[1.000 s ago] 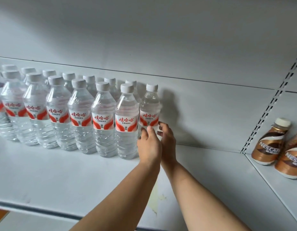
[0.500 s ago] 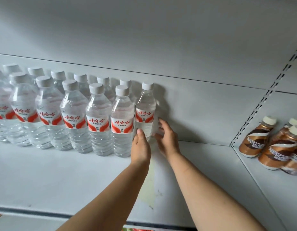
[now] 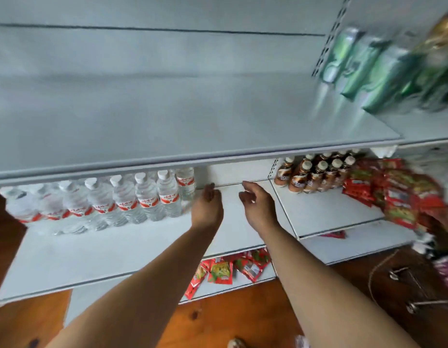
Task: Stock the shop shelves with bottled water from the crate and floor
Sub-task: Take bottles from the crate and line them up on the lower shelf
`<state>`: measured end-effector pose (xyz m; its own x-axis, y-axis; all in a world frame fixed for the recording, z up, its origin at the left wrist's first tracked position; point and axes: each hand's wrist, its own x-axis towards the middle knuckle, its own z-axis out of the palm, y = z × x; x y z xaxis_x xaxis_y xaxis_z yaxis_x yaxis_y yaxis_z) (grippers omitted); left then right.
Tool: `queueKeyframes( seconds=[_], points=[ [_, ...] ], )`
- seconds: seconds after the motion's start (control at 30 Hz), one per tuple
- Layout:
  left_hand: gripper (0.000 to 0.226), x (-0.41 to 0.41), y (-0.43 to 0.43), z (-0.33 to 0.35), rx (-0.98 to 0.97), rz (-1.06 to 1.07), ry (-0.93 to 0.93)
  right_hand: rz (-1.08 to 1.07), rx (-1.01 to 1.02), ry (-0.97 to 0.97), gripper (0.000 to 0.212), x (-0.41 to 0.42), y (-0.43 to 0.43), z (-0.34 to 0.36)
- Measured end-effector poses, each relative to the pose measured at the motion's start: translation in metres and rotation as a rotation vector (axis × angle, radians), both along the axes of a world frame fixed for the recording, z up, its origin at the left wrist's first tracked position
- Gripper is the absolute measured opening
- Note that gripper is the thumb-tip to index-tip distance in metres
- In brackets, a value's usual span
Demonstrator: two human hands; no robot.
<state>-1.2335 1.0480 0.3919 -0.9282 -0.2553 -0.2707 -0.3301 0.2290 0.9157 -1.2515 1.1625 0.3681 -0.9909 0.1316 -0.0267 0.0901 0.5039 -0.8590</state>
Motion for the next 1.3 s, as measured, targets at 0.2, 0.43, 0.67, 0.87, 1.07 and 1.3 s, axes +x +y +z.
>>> queueKeyframes(
  seconds=[0.2, 0.43, 0.67, 0.87, 1.07, 1.3],
  points=[
    [0.034, 0.104, 0.034, 0.062, 0.003, -0.279, 0.025, -0.304, -0.058, 0.029, 0.029, 0.143, 0.042, 0.070],
    [0.036, 0.249, 0.102, 0.087, -0.001, -0.697, 0.044, -0.689, -0.125, 0.014, 0.031, 0.346, 0.099, 0.095],
    [0.033, 0.418, 0.208, 0.075, -0.014, -1.115, 0.041, -1.087, -0.141, -0.072, 0.032, 0.551, 0.175, 0.077],
    [0.034, 0.572, 0.304, 0.024, -0.068, -1.365, -0.079, -1.314, -0.205, -0.194, 0.034, 0.726, 0.244, 0.029],
    [0.036, 0.694, 0.373, -0.068, -0.190, -1.483, -0.335, -1.410, -0.460, -0.339, 0.033, 0.857, 0.305, -0.062],
    [0.026, 0.716, 0.394, -0.207, -0.409, -1.407, -0.499, -1.351, -0.625, -0.565, 0.034, 0.892, 0.326, -0.202]
  ],
)
